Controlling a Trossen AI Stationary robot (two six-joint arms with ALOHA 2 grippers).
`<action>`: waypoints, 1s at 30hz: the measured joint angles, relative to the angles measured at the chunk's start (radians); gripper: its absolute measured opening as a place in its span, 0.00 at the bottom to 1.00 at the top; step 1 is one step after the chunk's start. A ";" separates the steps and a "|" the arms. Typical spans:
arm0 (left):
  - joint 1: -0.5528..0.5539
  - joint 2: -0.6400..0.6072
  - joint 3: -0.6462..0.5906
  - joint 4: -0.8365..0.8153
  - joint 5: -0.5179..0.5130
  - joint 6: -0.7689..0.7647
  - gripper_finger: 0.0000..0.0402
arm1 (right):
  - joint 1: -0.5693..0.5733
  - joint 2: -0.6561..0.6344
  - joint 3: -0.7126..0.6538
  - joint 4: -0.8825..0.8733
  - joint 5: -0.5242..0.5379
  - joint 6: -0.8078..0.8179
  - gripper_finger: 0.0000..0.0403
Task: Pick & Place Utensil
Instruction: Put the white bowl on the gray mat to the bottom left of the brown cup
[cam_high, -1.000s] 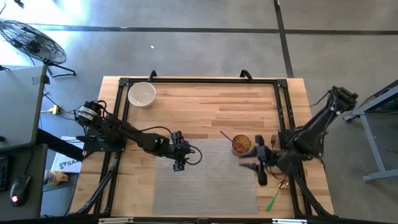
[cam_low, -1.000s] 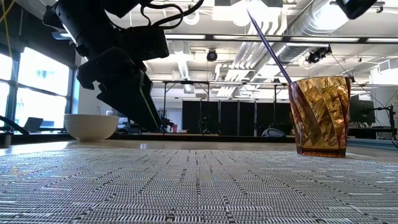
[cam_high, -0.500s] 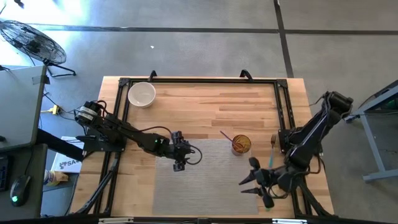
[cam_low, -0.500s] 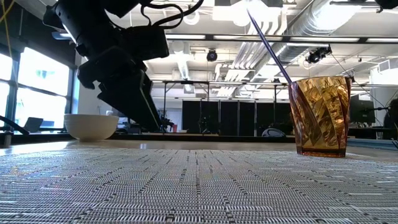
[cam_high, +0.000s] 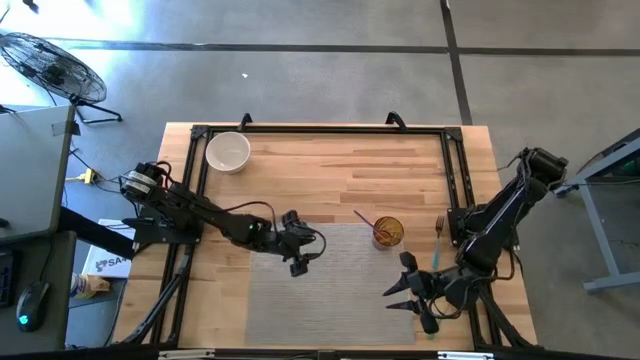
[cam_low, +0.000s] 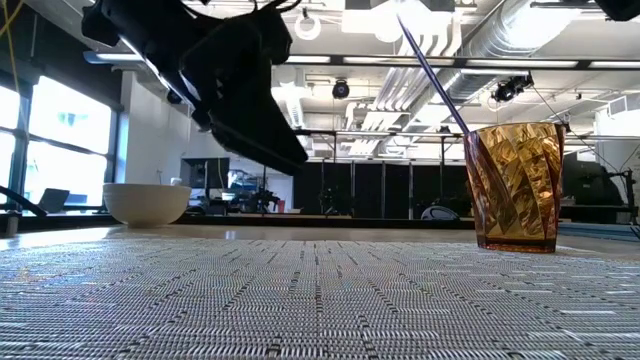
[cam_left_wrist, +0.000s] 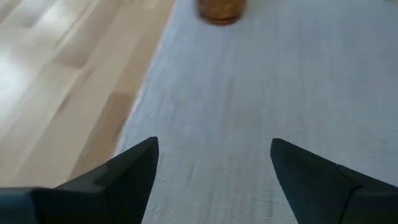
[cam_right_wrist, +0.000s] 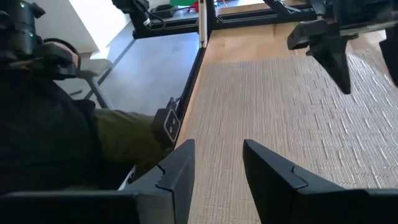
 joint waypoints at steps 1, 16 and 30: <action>0.010 0.000 0.001 -0.018 -0.017 -0.017 0.76 | 0.000 0.000 0.000 0.000 0.000 0.015 0.32; 0.426 0.000 0.223 -0.728 0.025 0.029 0.76 | 0.000 0.000 0.000 0.000 -0.004 0.041 0.32; 0.858 -0.168 0.282 -1.154 -0.062 0.195 0.76 | 0.000 -0.001 0.000 0.000 -0.147 0.041 0.32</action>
